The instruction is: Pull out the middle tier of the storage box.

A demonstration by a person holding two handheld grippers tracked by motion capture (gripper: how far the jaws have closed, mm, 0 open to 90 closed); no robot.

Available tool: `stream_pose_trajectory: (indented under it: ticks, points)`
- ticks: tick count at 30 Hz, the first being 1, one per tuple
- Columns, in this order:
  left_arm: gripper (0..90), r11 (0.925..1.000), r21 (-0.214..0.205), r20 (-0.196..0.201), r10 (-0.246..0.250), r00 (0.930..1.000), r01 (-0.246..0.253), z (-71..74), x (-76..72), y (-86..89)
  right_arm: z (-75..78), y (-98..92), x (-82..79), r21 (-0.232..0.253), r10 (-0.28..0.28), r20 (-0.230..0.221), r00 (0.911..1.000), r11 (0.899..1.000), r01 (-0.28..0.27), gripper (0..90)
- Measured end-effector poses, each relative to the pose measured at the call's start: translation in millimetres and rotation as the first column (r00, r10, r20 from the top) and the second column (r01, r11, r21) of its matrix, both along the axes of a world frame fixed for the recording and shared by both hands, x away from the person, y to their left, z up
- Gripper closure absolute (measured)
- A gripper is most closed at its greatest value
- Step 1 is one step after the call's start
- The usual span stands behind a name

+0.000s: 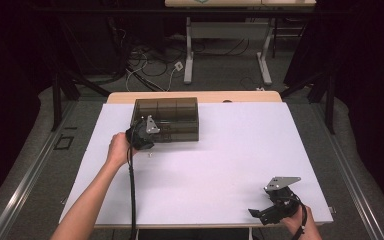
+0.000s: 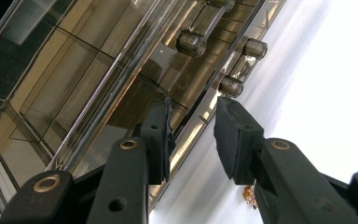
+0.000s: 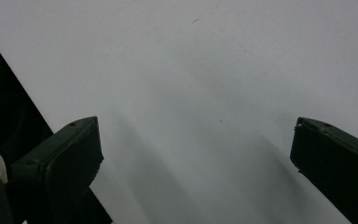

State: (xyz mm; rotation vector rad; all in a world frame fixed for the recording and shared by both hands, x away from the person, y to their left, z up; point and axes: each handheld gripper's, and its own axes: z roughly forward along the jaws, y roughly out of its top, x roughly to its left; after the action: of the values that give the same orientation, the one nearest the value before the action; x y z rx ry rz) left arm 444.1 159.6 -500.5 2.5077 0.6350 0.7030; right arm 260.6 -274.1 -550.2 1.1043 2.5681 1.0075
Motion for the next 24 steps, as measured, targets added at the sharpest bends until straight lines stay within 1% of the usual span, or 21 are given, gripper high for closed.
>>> stream_pose_trajectory:
  ticks: [1,2,4,5,6,7,8,10,15,16,17,18,20,21,22,23,24]
  points:
    - [66.0,1.0000,-0.002,-0.001,-0.002,1.0000,0.002,-0.3,0.2,0.0,0.1,0.0,-0.1,0.001,-0.002,-0.004,1.0000,1.000,0.002,1.4]
    - [66.0,1.0000,0.002,0.000,-0.008,1.0000,0.008,-0.7,0.6,0.0,0.7,-0.1,-0.3,-0.003,-0.002,-0.016,0.9999,1.000,0.002,1.4]
    - [66.8,0.9998,0.012,-0.004,-0.013,0.9999,0.013,-1.4,1.5,-0.2,-0.1,0.3,-0.3,0.005,-0.004,-0.010,0.9999,1.000,0.004,1.4]
    - [66.8,0.9998,0.012,-0.004,-0.013,0.9999,0.013,-1.4,1.5,-0.2,0.7,-0.2,-0.3,-0.004,-0.002,-0.015,0.9999,1.000,0.002,1.4]
    - [66.9,0.9997,0.016,-0.004,-0.016,0.9999,0.016,-1.8,1.7,-0.3,0.5,0.0,-0.4,0.003,-0.001,-0.018,0.9998,1.000,0.001,1.4]
    - [67.1,0.9994,0.028,-0.009,-0.021,0.9997,0.022,-1.4,2.3,-0.2,0.6,-0.1,-0.3,0.002,0.000,-0.020,0.9998,1.000,0.000,1.4]
    - [67.2,0.9994,0.028,-0.009,-0.021,0.9997,0.022,-1.4,2.3,-0.2,0.9,-0.5,-0.2,-0.001,0.002,-0.023,0.9997,1.000,-0.002,1.4]
    - [67.9,0.9986,0.047,-0.011,-0.026,0.9996,0.026,-1.1,2.6,-0.1,0.7,-0.6,-0.1,-0.002,0.003,-0.022,0.9998,1.000,-0.003,1.4]
    - [69.9,0.9978,0.057,-0.013,-0.034,0.9993,0.035,-0.7,2.8,0.7,0.6,-0.8,0.3,-0.005,0.005,-0.019,0.9998,1.000,-0.005,1.4]
    - [70.4,0.9968,0.067,-0.009,-0.044,0.9990,0.044,-0.6,2.9,1.3,0.3,-0.7,0.4,-0.004,0.006,-0.016,0.9999,1.000,-0.006,1.4]
    - [70.6,0.9968,0.067,-0.009,-0.044,0.9990,0.044,-0.6,2.9,1.3,0.3,-0.7,0.4,-0.004,0.006,-0.016,0.9999,1.000,-0.006,1.4]
    - [70.8,0.9964,0.070,-0.013,-0.047,0.9988,0.048,-0.3,2.7,1.4,-0.6,-0.4,0.5,0.002,0.004,-0.004,1.0000,1.000,-0.004,1.4]
    - [71.2,0.9951,0.079,-0.017,-0.058,0.9982,0.059,0.4,2.6,1.7,-1.2,-0.4,0.8,0.009,0.007,-0.001,1.0000,1.000,-0.007,1.4]
    - [71.3,0.9951,0.079,-0.017,-0.058,0.9982,0.059,0.4,2.6,1.7,-1.2,-0.4,0.8,0.009,0.007,-0.001,1.0000,1.000,-0.007,1.4]
    - [71.3,0.9949,0.078,-0.020,-0.062,0.9978,0.064,0.6,2.7,2.0,0.0,-0.8,0.7,-0.005,0.010,-0.014,0.9999,1.000,-0.011,1.4]
    - [71.4,0.9938,0.084,-0.022,-0.072,0.9972,0.073,0.5,2.7,2.3,-0.5,-0.1,0.2,-0.001,0.002,-0.003,1.0000,1.000,-0.002,1.4]
    - [71.5,0.9929,0.089,-0.028,-0.076,0.9967,0.078,0.8,2.7,2.4,-0.7,0.0,0.2,0.001,0.004,-0.003,1.0000,1.000,-0.004,1.4]
